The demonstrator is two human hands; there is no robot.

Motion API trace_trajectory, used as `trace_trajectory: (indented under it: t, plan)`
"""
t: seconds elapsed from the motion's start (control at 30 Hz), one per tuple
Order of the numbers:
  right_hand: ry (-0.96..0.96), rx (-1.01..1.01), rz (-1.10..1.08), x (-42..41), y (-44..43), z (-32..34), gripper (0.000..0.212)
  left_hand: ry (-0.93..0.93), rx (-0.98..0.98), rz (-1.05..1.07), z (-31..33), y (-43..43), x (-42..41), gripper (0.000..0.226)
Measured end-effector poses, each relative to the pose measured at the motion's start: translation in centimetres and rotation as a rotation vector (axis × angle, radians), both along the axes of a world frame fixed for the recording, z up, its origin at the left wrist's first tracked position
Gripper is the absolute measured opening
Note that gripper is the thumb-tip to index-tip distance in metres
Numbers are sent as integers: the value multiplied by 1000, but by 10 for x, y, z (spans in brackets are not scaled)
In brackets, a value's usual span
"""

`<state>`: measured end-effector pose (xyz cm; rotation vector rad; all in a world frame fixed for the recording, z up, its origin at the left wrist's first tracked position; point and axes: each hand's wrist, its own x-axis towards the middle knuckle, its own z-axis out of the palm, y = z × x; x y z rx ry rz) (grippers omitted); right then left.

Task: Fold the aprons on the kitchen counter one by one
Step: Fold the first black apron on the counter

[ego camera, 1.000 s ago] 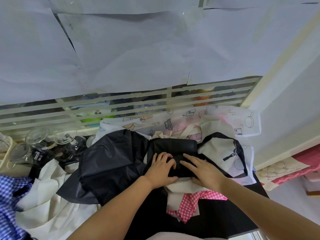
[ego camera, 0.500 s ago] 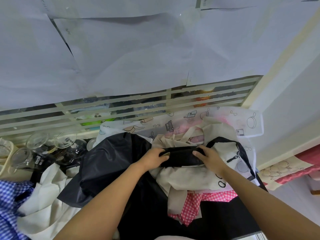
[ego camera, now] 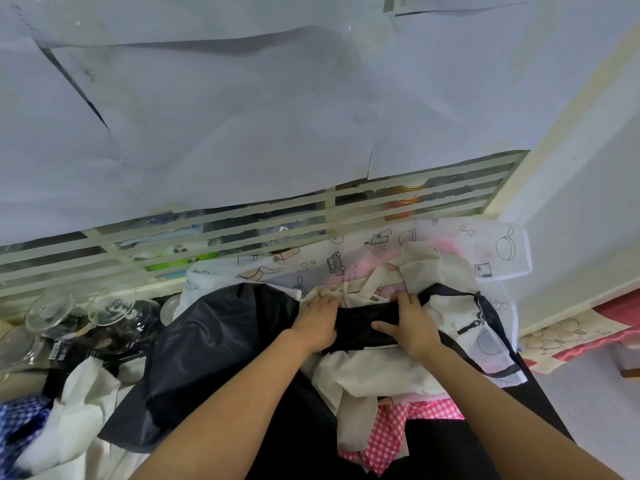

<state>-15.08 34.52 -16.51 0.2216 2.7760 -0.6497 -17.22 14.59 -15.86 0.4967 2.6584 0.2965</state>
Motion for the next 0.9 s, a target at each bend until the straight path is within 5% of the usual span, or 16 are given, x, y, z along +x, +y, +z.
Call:
trace_trajectory:
  t: [0.17, 0.43, 0.53, 0.63, 0.77, 0.9]
  plan:
    - [18, -77, -15, 1, -1, 0, 51, -40, -21, 7, -2, 7, 6, 56]
    - [170, -389, 42, -6, 8, 57, 20, 17, 329, 128, 49, 3, 4, 43]
    - [240, -413, 102, -13, 3, 96, 13, -269, 428, 317, 79, -1, 4, 55]
    - [284, -351, 136, -15, -6, 130, 10, -581, 595, 429, 109, -7, 9, 37]
    - [355, -130, 188, -4, -21, 170, 51, -624, 887, 689, 136, -12, 25, 26]
    - [273, -138, 570, 31, -34, 182, 73, -600, 1214, 1032, 148, -10, 35, 25]
